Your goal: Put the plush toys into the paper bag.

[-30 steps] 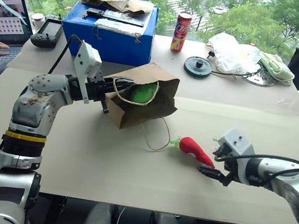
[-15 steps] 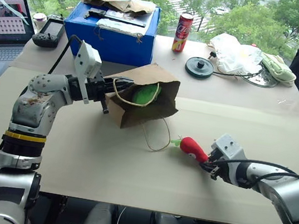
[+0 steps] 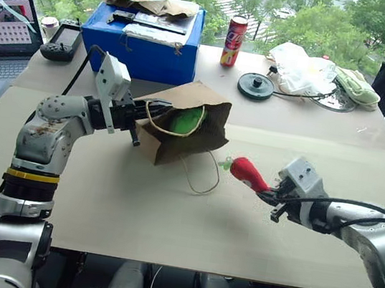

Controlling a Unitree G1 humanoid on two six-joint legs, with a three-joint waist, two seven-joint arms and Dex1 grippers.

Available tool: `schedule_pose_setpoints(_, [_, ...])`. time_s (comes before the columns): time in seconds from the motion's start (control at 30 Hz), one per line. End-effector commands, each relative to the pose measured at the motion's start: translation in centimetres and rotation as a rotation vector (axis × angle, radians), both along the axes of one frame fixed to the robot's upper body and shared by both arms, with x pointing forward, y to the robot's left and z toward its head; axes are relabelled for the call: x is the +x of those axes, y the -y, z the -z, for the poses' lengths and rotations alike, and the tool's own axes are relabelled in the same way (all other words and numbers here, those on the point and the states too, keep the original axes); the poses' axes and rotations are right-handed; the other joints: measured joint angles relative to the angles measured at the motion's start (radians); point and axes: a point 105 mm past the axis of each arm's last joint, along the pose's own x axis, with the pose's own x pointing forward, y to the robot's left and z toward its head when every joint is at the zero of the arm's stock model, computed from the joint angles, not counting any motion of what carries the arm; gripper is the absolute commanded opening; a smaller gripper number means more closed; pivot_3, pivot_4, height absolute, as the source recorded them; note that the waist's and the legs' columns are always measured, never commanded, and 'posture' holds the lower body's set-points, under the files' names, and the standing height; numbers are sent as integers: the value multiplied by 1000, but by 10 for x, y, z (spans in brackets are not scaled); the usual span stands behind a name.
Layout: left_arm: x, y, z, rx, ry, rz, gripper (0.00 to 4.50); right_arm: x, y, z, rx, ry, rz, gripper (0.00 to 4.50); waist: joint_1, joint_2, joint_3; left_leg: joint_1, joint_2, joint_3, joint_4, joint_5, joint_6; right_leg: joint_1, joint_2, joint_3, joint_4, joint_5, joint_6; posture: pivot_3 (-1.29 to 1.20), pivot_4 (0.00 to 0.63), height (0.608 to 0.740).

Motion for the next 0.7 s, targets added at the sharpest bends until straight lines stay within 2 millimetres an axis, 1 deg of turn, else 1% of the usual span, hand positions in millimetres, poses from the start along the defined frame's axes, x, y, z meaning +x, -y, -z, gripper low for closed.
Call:
schedule_pose_setpoints(0.03, [-1,-1,-13,0,53,-2,0,8,-17,-24,11,86,-14,89,0,0,0,0,0,0,0,0,0,0,0,0,0,0,0,0,150,739])
schedule_pose_setpoints(0.13, [-1,-1,-14,0,53,-1,0,19,-30,-21,-44,100,-4,89,1,0,0,0,0,0,0,0,0,0,0,0,0,0,0,0,150,739])
schedule_pose_setpoints(0.27, [-1,0,-13,2,52,3,0,32,-55,-10,-96,100,-17,89,1,0,0,-1,0,1,0,0,0,-1,-1,0,0,0,0,0,150,739])
schedule_pose_setpoints(0.37, [-1,2,-14,1,54,8,0,43,-68,-6,-148,115,-23,89,1,0,0,-1,0,1,0,0,0,-1,-1,0,0,0,0,0,150,739])
schedule_pose_setpoints(0.43, [-1,3,-14,1,54,10,0,47,-73,-5,-175,125,-28,89,1,0,0,-1,0,1,0,0,0,-1,-1,0,0,0,0,0,150,739])
schedule_pose_setpoints(0.57, [-1,4,-13,3,51,16,0,62,-107,-16,-244,209,-97,89,-2,0,0,-1,0,1,0,0,0,-2,-1,0,1,0,0,0,150,739])
schedule_pose_setpoints(0.7, [-1,5,-13,2,49,19,0,61,-133,-22,-273,254,-184,89,-4,0,0,-1,1,1,0,0,0,-3,1,0,3,0,-1,0,150,739])
